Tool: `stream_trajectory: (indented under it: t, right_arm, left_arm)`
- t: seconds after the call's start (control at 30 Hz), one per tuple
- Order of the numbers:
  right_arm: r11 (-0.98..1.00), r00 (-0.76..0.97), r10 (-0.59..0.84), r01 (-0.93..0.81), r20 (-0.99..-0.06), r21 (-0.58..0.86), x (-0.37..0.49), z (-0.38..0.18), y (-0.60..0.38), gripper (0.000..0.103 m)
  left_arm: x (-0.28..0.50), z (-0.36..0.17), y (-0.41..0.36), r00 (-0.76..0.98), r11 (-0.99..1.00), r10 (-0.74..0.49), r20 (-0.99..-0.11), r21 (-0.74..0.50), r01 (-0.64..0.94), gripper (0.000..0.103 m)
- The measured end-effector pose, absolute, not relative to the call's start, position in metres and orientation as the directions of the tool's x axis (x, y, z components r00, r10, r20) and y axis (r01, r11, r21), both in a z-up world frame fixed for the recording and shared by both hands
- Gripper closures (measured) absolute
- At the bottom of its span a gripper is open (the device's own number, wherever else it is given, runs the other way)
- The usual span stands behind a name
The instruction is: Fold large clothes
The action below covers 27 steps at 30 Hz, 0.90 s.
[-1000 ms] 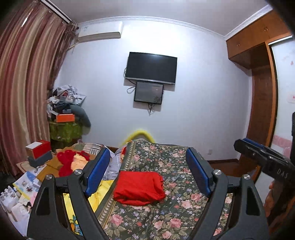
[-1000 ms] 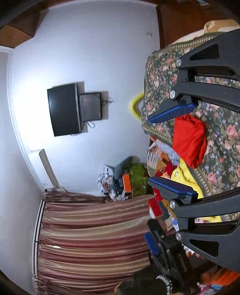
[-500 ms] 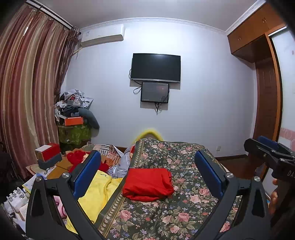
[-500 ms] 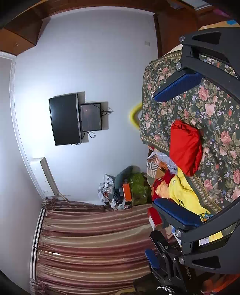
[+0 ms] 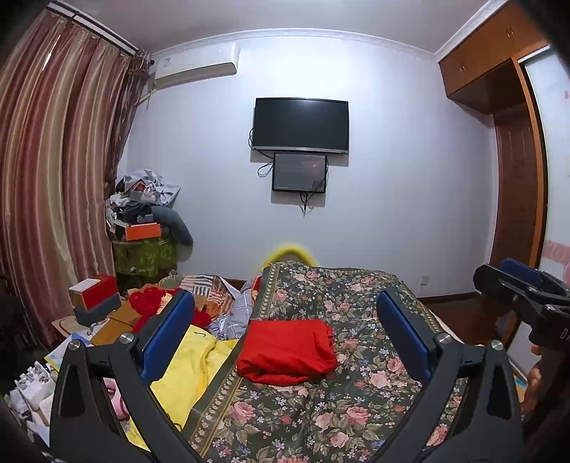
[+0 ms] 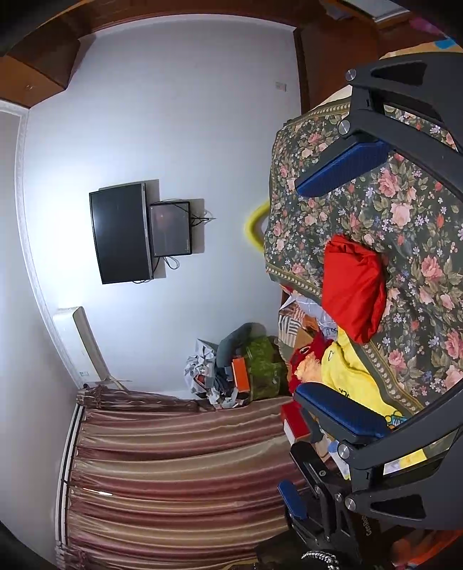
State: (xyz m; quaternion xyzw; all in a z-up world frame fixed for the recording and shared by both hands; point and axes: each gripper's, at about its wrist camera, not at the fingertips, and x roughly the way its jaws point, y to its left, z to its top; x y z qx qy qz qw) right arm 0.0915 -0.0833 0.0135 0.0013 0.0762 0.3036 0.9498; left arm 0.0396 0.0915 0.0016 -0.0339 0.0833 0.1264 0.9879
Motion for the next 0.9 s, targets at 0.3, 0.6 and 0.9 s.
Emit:
stream_trajectory:
  t: [0.3, 0.6, 0.9]
  right_arm:
    - [0.817, 0.802, 0.575, -0.574, -0.161, 0.055, 0.0931, 0.0127, -0.0863, 0.000]
    - [0.817, 0.801, 0.575, -0.573, -0.170, 0.062, 0.0967, 0.0128, -0.0902, 0.000]
    - [0.818, 0.800, 0.572, -0.571, -0.179, 0.065, 0.0975, 0.0122, -0.0931, 0.000]
  left_arm:
    - [0.0414, -0.0028, 0.0866, 0.952, 0.966, 0.251, -0.176, -0.024, -0.259, 0.000]
    - [0.0448, -0.0044, 0.0872, 0.949, 0.965, 0.249, -0.191, -0.037, -0.261, 0.000]
    - [0.0467, -0.0053, 0.0871, 0.950, 0.966, 0.244, -0.196, -0.043, -0.256, 0.000]
